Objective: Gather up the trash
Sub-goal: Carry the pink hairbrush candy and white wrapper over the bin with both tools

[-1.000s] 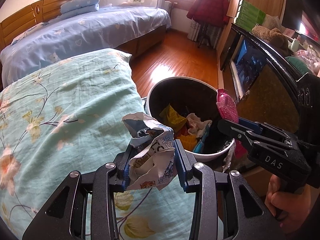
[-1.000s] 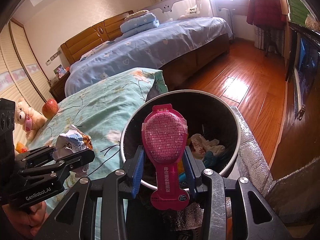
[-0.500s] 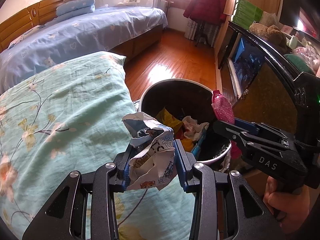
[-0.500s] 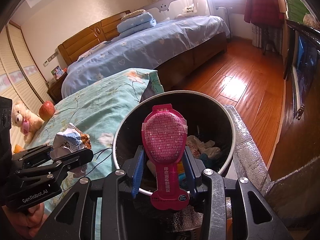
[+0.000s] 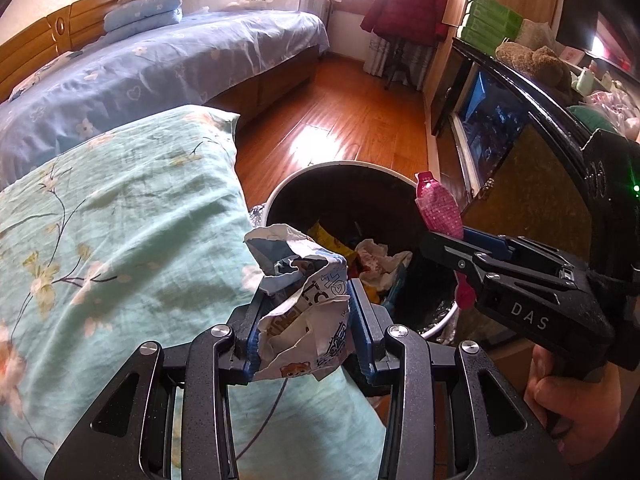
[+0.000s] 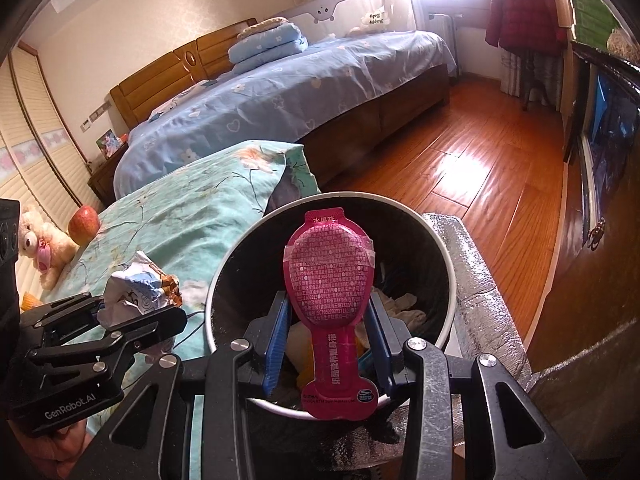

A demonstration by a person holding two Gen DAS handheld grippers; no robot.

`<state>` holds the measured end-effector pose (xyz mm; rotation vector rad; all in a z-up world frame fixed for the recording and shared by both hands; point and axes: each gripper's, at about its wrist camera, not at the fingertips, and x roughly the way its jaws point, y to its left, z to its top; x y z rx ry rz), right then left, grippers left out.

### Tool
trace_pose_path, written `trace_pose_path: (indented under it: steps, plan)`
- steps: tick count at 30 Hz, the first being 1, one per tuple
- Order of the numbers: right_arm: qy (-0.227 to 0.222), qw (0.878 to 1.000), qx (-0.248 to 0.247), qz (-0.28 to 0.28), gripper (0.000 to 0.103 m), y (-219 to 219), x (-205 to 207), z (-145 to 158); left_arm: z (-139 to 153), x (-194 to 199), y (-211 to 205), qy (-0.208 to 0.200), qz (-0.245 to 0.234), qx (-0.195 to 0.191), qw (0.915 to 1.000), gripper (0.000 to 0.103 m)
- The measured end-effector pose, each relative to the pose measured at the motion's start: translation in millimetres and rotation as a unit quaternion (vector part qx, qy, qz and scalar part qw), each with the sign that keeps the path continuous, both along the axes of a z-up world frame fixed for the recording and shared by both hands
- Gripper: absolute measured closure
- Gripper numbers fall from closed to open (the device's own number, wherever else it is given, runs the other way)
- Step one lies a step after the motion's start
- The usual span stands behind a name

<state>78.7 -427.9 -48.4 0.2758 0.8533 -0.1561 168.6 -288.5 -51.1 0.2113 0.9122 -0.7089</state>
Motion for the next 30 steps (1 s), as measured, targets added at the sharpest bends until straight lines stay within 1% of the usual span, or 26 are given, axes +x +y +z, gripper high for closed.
trace_pose_path:
  steps: [30]
  plan:
    - [0.018, 1.000, 0.011, -0.003, 0.065, -21.5, 16.3, -5.4, -2.6, 15.1, -28.0, 0.004, -0.003, 0.008, 1.0000, 0.067]
